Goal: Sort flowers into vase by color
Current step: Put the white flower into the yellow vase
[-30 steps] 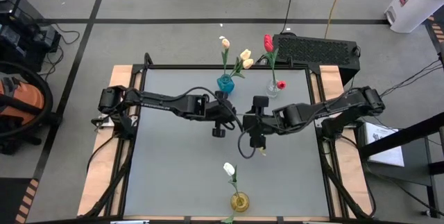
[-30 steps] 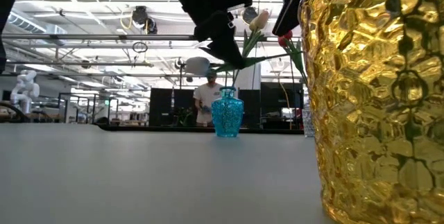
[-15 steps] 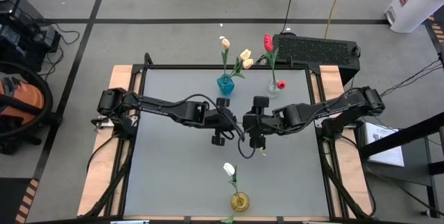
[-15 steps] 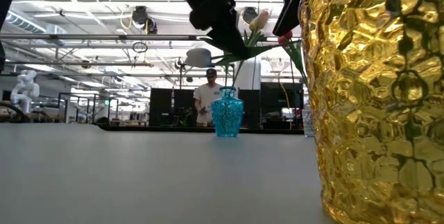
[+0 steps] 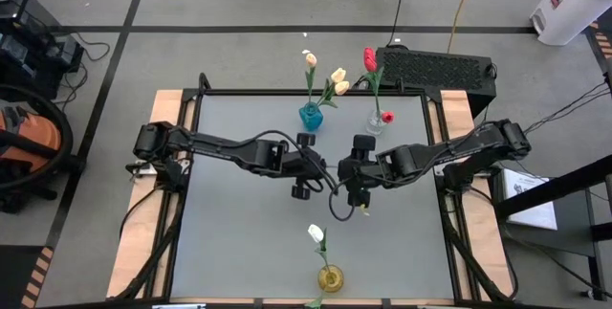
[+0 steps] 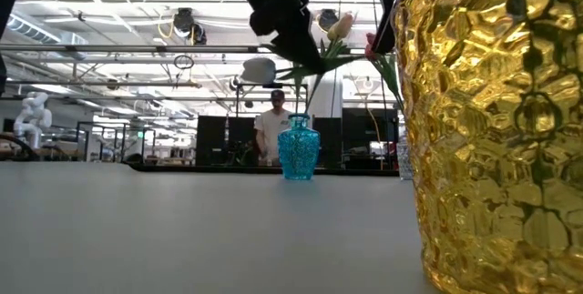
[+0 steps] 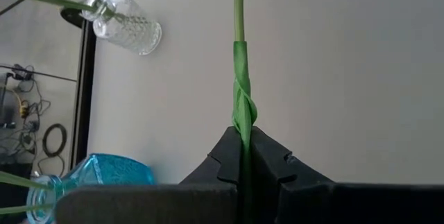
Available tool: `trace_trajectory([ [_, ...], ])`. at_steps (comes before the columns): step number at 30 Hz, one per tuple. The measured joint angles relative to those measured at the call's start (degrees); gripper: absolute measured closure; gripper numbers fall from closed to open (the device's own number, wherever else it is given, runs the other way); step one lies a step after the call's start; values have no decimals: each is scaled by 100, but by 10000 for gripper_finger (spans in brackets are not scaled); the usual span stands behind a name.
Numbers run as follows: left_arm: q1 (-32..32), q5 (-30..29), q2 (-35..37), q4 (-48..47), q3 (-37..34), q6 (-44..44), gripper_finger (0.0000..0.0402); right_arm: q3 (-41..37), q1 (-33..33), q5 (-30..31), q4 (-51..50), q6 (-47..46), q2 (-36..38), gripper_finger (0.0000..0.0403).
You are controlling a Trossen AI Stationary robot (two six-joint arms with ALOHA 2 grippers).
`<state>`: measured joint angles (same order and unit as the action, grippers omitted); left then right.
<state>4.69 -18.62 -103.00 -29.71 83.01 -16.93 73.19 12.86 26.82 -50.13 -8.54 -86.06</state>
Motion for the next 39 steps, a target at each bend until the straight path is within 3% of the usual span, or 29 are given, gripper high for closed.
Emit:
trace_trajectory([
  [6,109,-6,9,-31,192,0,389,0,2,-18,15,-2,0,187],
  [11,162,-8,9,-43,222,1,389,0,2,-19,17,-68,0,212],
  [20,173,-8,9,-83,222,6,389,0,2,-34,11,-87,0,292],
  [30,175,-4,9,-85,222,7,389,0,9,-449,4,-136,0,391],
  [39,173,74,9,-96,222,90,389,0,15,-471,3,-136,2,400],
])
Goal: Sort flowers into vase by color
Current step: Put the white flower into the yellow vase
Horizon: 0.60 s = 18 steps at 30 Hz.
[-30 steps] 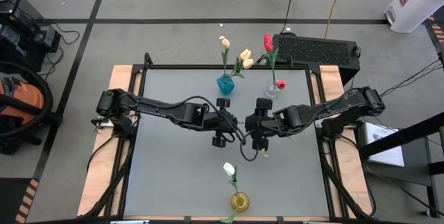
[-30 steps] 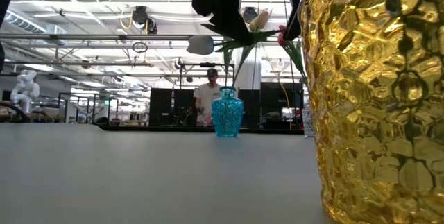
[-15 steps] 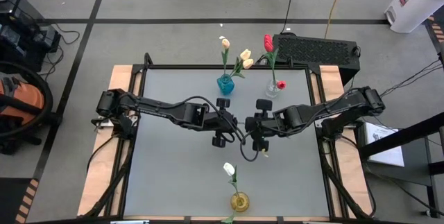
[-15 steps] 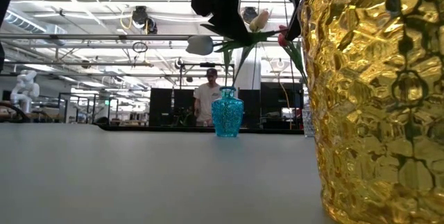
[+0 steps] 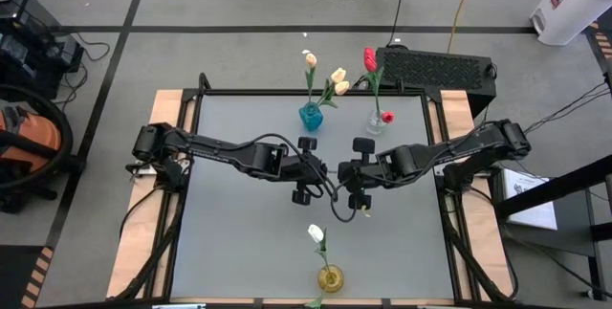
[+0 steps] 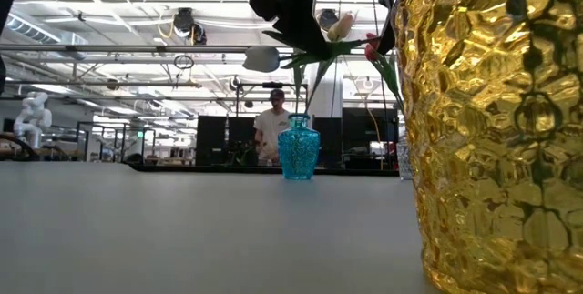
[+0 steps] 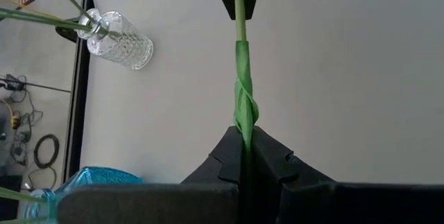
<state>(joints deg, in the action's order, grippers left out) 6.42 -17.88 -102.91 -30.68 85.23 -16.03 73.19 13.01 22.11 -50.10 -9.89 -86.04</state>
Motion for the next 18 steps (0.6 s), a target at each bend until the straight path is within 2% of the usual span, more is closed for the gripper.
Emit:
trace_trajectory([
  [5,4,-3,0,10,0,74,374,0,0,0,0,1,0,402],
  [12,73,-144,0,36,0,223,329,0,41,22,-251,-88,0,402],
  [18,246,-803,0,31,0,243,288,0,98,44,-807,-554,0,403],
])
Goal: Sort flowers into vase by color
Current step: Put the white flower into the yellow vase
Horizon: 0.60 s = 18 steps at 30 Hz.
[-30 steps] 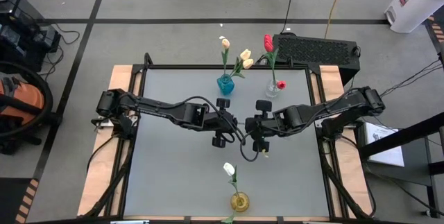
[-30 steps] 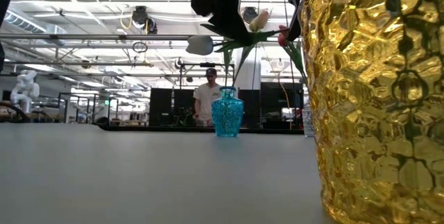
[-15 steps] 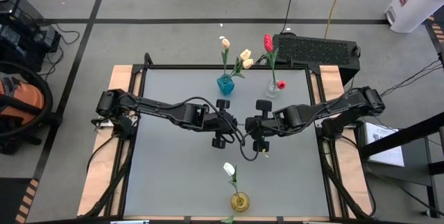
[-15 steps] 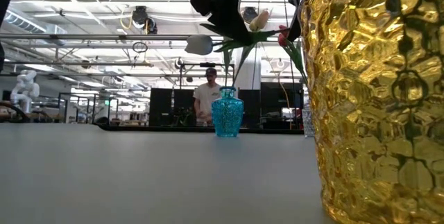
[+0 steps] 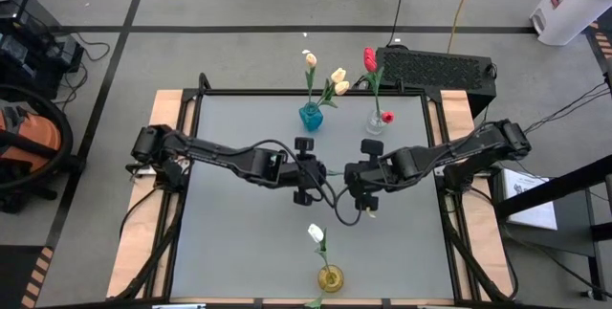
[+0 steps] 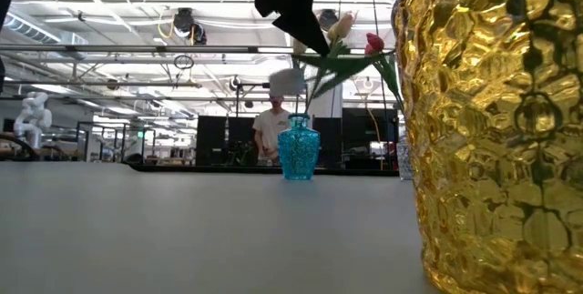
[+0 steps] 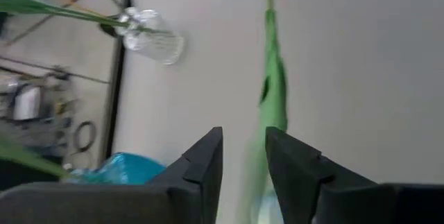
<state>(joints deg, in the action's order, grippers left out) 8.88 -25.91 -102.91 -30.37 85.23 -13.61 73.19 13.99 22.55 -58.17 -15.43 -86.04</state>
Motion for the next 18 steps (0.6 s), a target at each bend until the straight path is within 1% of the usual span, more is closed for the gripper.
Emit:
trace_trajectory([
  [2,63,-315,0,-4,0,-3,278,0,27,47,-153,-126,0,403],
  [4,109,-560,0,-15,0,-4,272,0,91,219,-349,-297,0,403],
  [8,217,-1137,13,-61,0,69,268,0,304,471,-681,-653,0,403],
  [13,331,-1190,357,-234,-9,371,267,0,740,813,-794,-954,0,403],
  [18,434,-1208,926,-537,-153,605,267,0,1338,1557,-839,-1069,136,403],
])
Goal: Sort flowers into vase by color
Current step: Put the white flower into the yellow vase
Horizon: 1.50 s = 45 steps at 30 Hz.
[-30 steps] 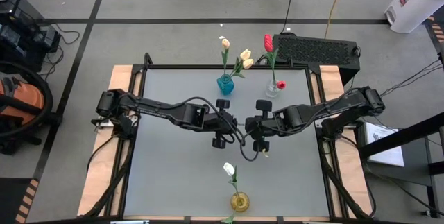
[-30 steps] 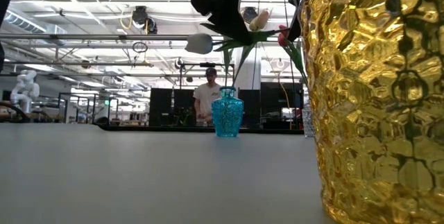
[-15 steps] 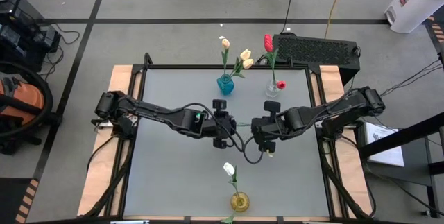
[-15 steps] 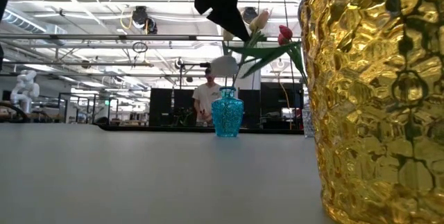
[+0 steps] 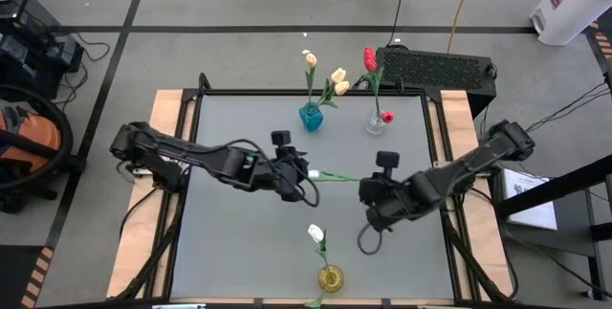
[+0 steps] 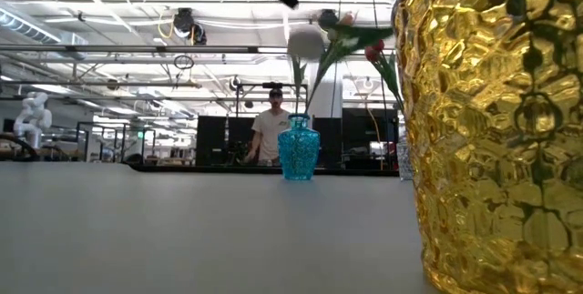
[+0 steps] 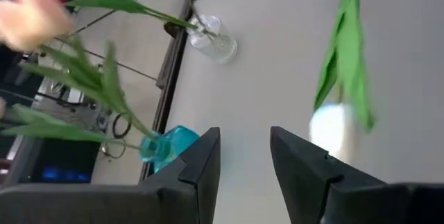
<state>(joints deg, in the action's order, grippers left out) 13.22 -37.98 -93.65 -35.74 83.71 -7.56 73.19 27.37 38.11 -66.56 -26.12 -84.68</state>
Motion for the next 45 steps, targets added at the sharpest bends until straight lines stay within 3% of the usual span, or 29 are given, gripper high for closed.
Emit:
trace_trajectory([
  [6,45,-278,753,-1001,-209,679,267,0,796,995,-609,-988,681,402],
  [12,44,-618,1559,-1741,-895,1577,267,-110,1799,2188,-1106,-1992,1553,402],
  [18,221,-886,2464,-1718,-1959,2526,267,-934,2665,3306,-1100,-2797,2363,402],
  [24,672,-1533,3259,-1475,-2996,3259,267,-2070,3043,4344,-717,-3649,2895,402],
  [28,880,-1925,3566,-781,-3478,3164,267,-2596,3065,5126,-180,-3764,3013,402],
  [32,944,-2362,3675,339,-3922,2602,267,-2829,3050,5189,175,-3857,3010,402],
  [36,935,-2431,3684,1812,-4349,1851,267,-2919,3049,5191,465,-3877,2889,402],
  [41,926,-1959,3679,4097,-4930,710,267,-2920,3049,5197,1184,-3507,2617,402],
  [45,814,-978,3679,5829,-5286,-155,267,-2920,3046,5168,2083,-2843,2304,402],
])
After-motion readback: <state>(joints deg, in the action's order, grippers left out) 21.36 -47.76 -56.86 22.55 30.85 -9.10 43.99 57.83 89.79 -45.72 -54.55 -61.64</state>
